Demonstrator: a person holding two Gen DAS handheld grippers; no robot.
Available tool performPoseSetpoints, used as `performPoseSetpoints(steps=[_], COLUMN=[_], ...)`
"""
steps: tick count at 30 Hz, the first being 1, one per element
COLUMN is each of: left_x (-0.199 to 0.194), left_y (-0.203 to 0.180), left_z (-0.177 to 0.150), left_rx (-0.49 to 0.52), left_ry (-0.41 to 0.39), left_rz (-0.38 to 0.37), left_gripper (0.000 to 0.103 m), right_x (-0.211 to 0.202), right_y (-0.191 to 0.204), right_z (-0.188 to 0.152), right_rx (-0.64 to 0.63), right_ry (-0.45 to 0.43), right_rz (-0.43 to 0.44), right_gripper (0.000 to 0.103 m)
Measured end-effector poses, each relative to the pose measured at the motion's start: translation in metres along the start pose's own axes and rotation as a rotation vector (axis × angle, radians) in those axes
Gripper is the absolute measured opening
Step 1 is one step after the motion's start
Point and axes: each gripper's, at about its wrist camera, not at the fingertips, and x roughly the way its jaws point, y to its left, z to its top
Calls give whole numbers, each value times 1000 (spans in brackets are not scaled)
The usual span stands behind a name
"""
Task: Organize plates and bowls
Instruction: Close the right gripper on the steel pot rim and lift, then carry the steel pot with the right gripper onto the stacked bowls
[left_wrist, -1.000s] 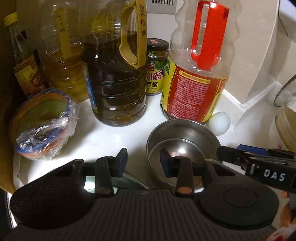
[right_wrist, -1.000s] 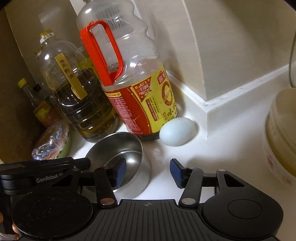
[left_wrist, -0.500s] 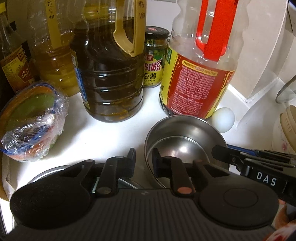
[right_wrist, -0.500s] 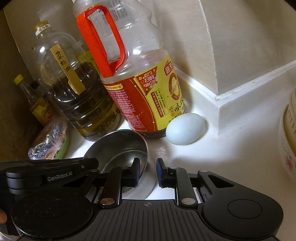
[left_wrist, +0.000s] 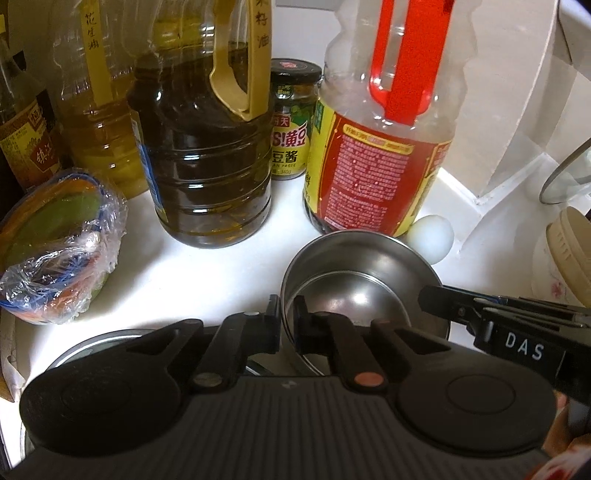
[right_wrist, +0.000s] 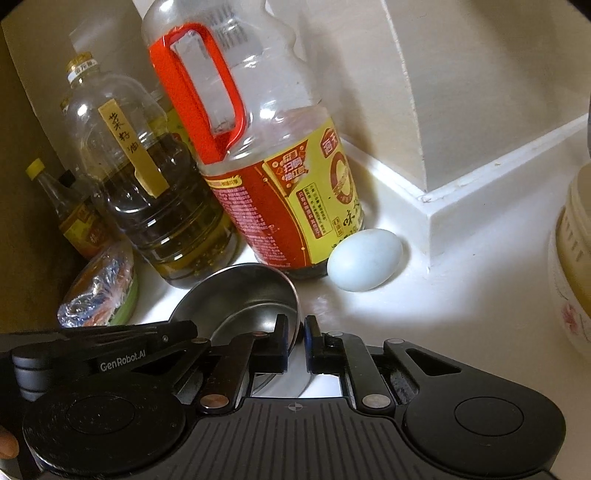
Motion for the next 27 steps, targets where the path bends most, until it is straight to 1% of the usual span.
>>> performPoseSetpoints(steps=[7,15,20,27], left_x=[-17,-41,-57,-73], left_y=[-8,-31,-55,-99], left_z=[-2,-3,-5,-7], left_rx=[6,41,79,148], left_ry=[-22,-53,-63,-76], left_rz=[-12,-56,-100,-175], left_gripper=[6,6,6,6], right_x=[-22,-56,-88,-139], right_y=[-1,-11,-25,-51], right_z=[1,-3,-9,-16], right_rx=[12,46,87,140], right_ry=[-29,-52,-69,-100], right_rz=[8,-3,-20,-71], right_gripper=[9,9,9,9])
